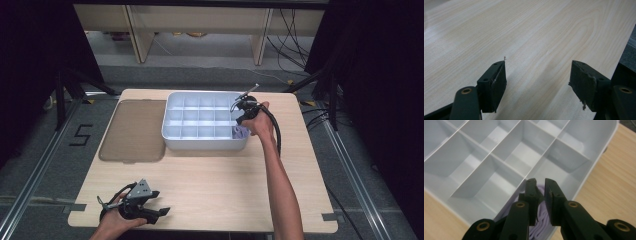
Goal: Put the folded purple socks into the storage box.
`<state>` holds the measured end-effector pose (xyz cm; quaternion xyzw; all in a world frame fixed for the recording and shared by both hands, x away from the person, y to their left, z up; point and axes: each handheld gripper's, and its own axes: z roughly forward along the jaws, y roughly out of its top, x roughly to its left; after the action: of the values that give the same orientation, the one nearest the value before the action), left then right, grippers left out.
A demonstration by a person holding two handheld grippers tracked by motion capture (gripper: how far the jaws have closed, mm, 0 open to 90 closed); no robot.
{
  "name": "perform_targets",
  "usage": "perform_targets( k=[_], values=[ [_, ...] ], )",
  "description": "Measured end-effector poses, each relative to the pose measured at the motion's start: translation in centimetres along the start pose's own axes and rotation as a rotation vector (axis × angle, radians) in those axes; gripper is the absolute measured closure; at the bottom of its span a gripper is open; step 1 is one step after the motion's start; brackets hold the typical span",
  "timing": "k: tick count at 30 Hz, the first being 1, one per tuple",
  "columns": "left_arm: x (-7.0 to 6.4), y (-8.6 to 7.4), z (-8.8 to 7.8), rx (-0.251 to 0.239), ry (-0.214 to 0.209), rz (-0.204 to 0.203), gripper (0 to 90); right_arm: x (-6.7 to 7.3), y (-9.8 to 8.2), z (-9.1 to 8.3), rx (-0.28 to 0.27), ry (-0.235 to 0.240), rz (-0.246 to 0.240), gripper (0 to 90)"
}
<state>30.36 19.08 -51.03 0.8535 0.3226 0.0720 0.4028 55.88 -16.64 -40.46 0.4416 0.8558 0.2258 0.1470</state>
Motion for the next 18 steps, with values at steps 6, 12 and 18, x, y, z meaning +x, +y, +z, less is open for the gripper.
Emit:
perform_targets(
  k=[6, 12, 18],
  values=[
    [0.0, 0.0, -0.1, 0.000, 0.001, 0.002, 29.3, -1.1, 0.6, 1.7, 0.018, -0.029, 0.021, 82.4],
    [0.0, 0.0, -0.2, 0.011, 0.003, 0.007, 29.5, -1.6, 0.7, 2.0, 0.033, -0.022, 0.021, 85.9],
    [0.0, 0.0, -0.1, 0.024, 0.008, 0.028, 29.8, -0.4, 0.2, 1.5, 0.087, 0.019, 0.000, 90.0]
  ],
)
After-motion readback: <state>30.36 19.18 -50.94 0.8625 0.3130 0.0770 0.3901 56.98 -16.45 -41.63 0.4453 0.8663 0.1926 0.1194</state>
